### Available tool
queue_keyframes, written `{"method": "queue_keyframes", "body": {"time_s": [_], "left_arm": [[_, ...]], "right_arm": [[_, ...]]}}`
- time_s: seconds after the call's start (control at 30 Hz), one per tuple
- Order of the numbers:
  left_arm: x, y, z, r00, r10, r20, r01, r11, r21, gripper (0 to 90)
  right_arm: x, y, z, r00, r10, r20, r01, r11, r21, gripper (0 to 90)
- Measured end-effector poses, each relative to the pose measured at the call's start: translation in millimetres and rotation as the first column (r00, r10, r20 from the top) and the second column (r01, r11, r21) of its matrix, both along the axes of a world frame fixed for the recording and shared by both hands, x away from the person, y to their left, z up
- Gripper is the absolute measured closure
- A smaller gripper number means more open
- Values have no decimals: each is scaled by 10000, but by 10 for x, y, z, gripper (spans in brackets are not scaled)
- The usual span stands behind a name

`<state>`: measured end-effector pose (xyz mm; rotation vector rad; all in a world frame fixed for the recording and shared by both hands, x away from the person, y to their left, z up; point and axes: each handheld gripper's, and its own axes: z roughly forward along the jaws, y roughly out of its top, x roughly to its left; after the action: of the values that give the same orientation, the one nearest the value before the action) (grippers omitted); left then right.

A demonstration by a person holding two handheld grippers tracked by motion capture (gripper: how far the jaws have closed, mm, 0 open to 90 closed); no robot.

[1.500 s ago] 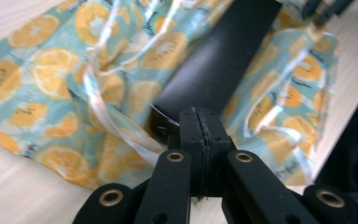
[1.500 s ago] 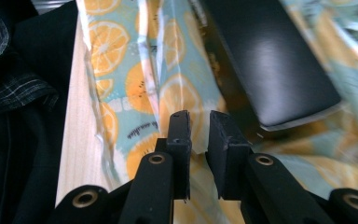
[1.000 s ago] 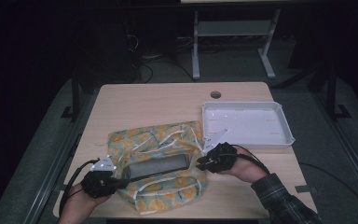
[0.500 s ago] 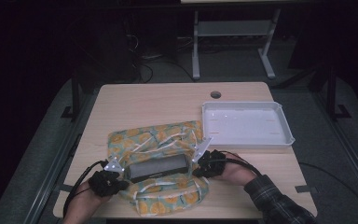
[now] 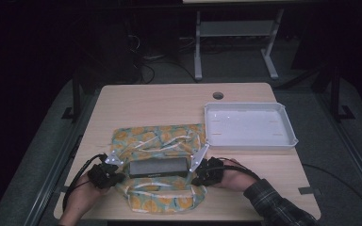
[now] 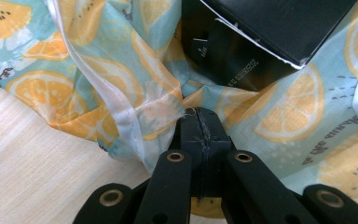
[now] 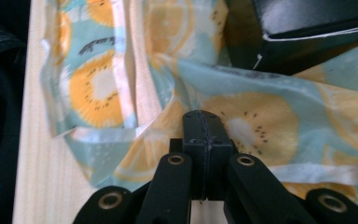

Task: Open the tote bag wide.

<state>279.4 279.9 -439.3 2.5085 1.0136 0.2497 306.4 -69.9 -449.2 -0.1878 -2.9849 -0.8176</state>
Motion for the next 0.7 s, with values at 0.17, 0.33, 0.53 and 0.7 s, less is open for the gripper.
{"method": "queue_keyframes", "body": {"time_s": [0.17,0.33,0.53,0.7], "left_arm": [[-13,13,6,10000,17,20,-16,9999,-133,897],[-19,16,-2,10000,-24,6,24,9999,-158,896],[-45,19,6,10000,-77,55,78,9996,-289,886],[-82,25,21,9999,-150,28,151,9985,-532,823]], "right_arm": [[23,-95,173,9997,-256,-33,257,9976,648,788],[126,-197,411,9982,-574,161,546,9886,1401,620],[272,-173,621,9979,-577,290,508,9786,1992,535],[359,8,706,9980,-224,591,103,9800,1986,497]]}}
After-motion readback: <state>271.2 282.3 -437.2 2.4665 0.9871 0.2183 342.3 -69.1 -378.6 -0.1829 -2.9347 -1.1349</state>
